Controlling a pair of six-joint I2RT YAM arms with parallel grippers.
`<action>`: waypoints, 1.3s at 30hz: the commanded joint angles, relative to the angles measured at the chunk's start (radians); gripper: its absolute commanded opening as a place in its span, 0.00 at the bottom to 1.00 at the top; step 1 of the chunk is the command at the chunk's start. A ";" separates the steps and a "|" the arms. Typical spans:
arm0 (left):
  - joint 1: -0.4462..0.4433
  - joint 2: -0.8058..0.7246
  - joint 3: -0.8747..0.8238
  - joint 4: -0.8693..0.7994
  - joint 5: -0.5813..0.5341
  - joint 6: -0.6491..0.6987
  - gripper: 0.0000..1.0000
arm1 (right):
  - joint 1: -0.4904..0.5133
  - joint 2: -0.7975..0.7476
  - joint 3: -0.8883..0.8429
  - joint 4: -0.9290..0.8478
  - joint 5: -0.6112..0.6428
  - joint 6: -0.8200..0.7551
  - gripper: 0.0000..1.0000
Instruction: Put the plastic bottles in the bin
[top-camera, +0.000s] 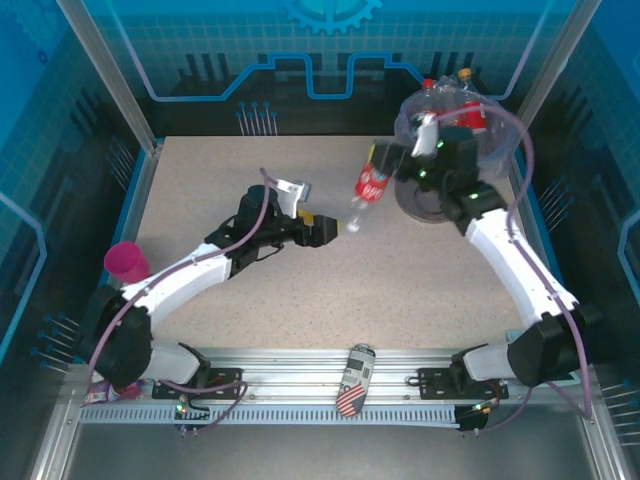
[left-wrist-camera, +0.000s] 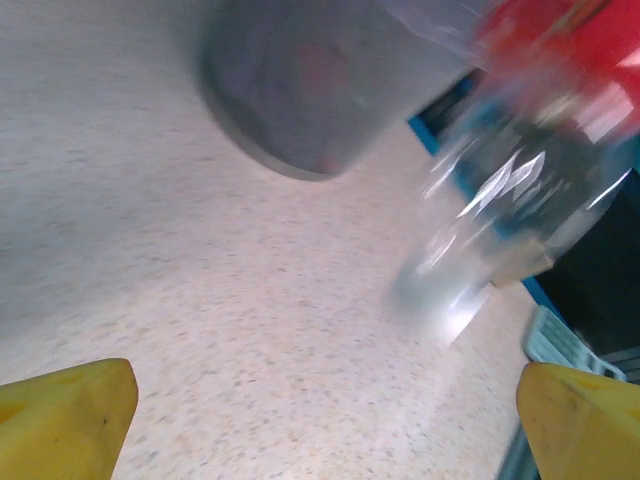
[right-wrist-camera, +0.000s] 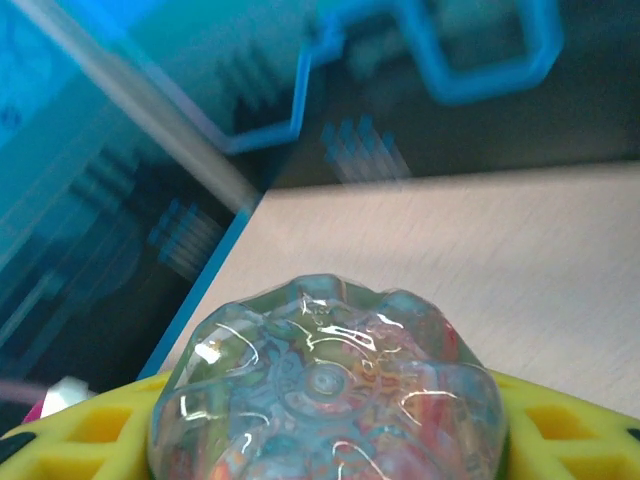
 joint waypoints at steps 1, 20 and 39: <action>0.009 -0.059 0.059 -0.344 -0.274 -0.067 0.98 | -0.086 -0.050 0.159 -0.196 0.159 -0.188 0.44; 0.187 -0.336 -0.082 -0.750 -0.516 -0.292 0.95 | -0.315 0.213 0.623 -0.242 0.577 -0.544 0.42; 0.197 -0.350 -0.102 -0.799 -0.602 -0.309 0.96 | -0.295 0.464 0.775 -0.267 0.510 -0.594 0.41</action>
